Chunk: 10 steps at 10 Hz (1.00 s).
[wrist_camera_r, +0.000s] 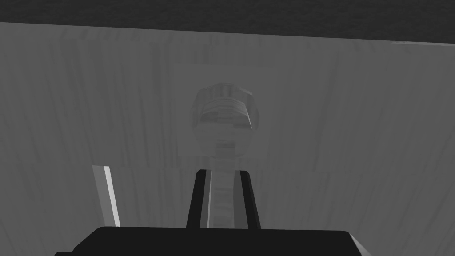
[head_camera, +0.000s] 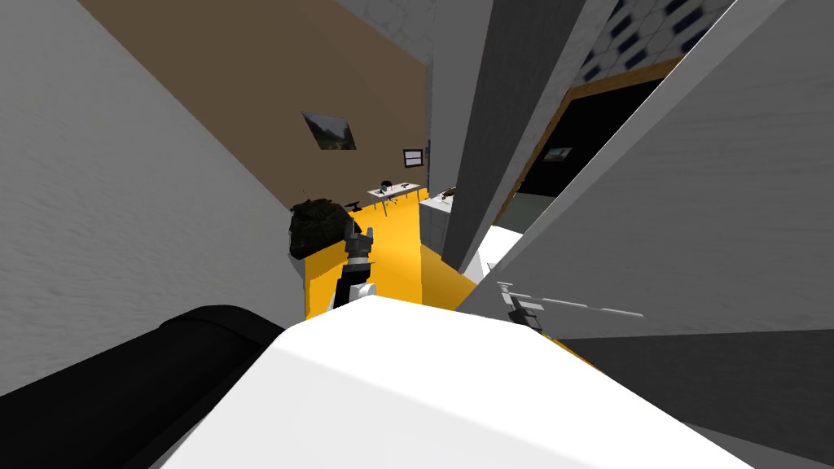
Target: Pull the door open
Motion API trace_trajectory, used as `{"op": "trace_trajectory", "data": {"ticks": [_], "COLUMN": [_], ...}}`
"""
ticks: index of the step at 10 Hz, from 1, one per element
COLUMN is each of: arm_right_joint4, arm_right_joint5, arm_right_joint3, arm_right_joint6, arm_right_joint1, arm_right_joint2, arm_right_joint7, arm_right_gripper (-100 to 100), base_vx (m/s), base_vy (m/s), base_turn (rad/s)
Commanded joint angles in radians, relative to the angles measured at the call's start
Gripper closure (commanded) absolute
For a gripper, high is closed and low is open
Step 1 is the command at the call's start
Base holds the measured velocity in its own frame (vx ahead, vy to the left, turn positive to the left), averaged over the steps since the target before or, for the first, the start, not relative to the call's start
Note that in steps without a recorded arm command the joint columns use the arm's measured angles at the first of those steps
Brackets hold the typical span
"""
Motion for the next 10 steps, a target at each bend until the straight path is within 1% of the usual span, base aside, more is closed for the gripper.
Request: {"op": "trace_trajectory", "data": {"ticks": [1,9,10], "arm_right_joint4": [0.004,0.059,0.036], "arm_right_joint5": [0.001,0.0,0.0], "arm_right_joint3": [0.005,0.026,0.025], "arm_right_joint6": [-0.018,-0.116,-0.097], "arm_right_joint1": [0.008,0.033,0.04], "arm_right_joint2": [-0.004,-0.03,-0.028], "arm_right_joint7": [-0.005,-0.029,-0.026], "arm_right_gripper": [100,100,100], "base_vx": [-0.22,-0.216,-0.089], "base_vy": [-0.092,-0.068,-0.023], "base_turn": [0.2,0.168,0.029]}}
